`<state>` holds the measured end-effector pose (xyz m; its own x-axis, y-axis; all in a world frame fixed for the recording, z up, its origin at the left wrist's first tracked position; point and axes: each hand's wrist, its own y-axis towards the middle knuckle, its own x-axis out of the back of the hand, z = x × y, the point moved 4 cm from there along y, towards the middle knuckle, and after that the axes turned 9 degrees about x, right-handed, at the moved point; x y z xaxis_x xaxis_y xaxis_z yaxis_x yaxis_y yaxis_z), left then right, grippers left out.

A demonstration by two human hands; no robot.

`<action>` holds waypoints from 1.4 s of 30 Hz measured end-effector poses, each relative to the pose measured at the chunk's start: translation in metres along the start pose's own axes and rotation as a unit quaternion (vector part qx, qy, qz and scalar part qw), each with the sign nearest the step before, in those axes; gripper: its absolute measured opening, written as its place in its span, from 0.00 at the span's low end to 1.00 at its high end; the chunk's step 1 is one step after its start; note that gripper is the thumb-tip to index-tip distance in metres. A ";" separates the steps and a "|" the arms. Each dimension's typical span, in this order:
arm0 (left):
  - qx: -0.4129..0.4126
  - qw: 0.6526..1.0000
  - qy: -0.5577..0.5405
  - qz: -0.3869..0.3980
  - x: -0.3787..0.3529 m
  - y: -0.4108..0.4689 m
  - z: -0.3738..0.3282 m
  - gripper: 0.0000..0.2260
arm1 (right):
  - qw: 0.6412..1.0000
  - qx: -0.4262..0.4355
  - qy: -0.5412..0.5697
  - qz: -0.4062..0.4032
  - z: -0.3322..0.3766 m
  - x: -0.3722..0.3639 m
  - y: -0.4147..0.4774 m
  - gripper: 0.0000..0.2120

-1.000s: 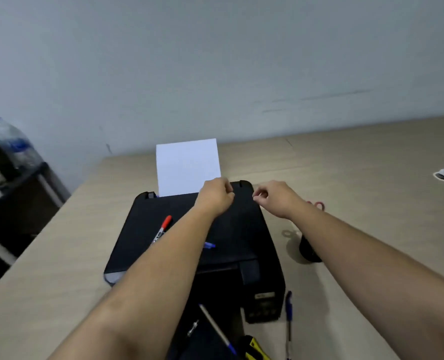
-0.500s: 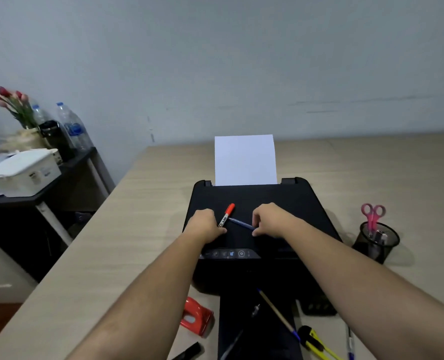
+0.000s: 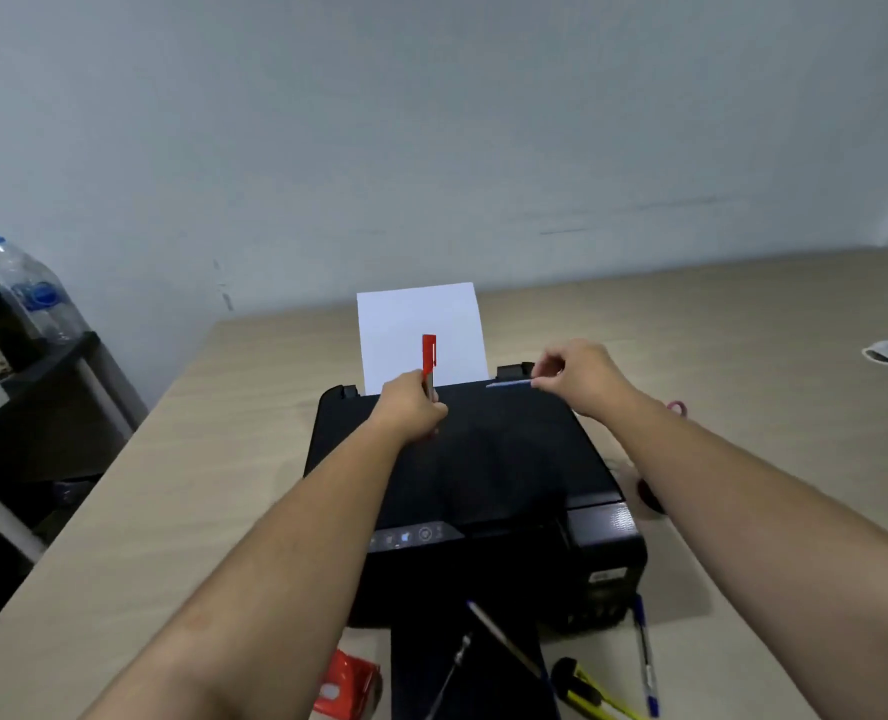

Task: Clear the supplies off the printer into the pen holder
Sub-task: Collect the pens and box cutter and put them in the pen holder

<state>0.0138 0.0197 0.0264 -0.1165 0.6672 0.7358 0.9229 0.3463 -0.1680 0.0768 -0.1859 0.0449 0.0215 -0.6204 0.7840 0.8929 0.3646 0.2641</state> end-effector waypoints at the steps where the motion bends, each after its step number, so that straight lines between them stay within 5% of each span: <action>1: -0.006 0.999 -0.030 0.009 -0.010 0.001 -0.018 0.03 | 1.000 -0.015 0.007 -0.021 -0.013 0.017 0.001 0.04; 5: -0.022 0.988 -0.139 0.065 -0.070 0.006 -0.090 0.13 | 0.992 -0.093 0.018 -0.078 -0.074 0.080 -0.007 0.04; 10: -0.056 0.987 -0.108 0.104 -0.155 0.006 -0.155 0.14 | 0.980 -0.162 0.011 -0.117 -0.149 0.128 -0.030 0.05; 15: -0.068 0.985 -0.112 0.110 -0.221 0.014 -0.184 0.04 | 0.980 -0.176 0.025 -0.086 -0.213 0.120 -0.044 0.04; 21: -0.045 0.991 -0.016 0.125 -0.278 0.027 -0.182 0.10 | 0.985 -0.165 0.024 -0.034 -0.261 0.077 -0.043 0.01; 30: 0.002 0.986 0.089 0.144 -0.320 0.040 -0.157 0.10 | 0.986 -0.149 0.009 0.075 -0.291 0.031 -0.057 0.07; 37: -0.016 0.994 0.060 0.086 -0.308 0.048 -0.158 0.25 | 0.984 -0.165 0.055 0.025 -0.288 0.032 -0.061 0.19; 42: -0.096 0.989 0.085 0.079 -0.284 0.017 -0.160 0.13 | 0.985 -0.161 0.019 -0.062 -0.269 0.051 -0.062 0.15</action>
<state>0.1213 -0.2695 -0.0803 0.0830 0.5764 0.8129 0.9792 0.1044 -0.1740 0.1432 -0.4268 -0.0826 -0.0857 -0.6739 0.7338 0.9860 0.0484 0.1597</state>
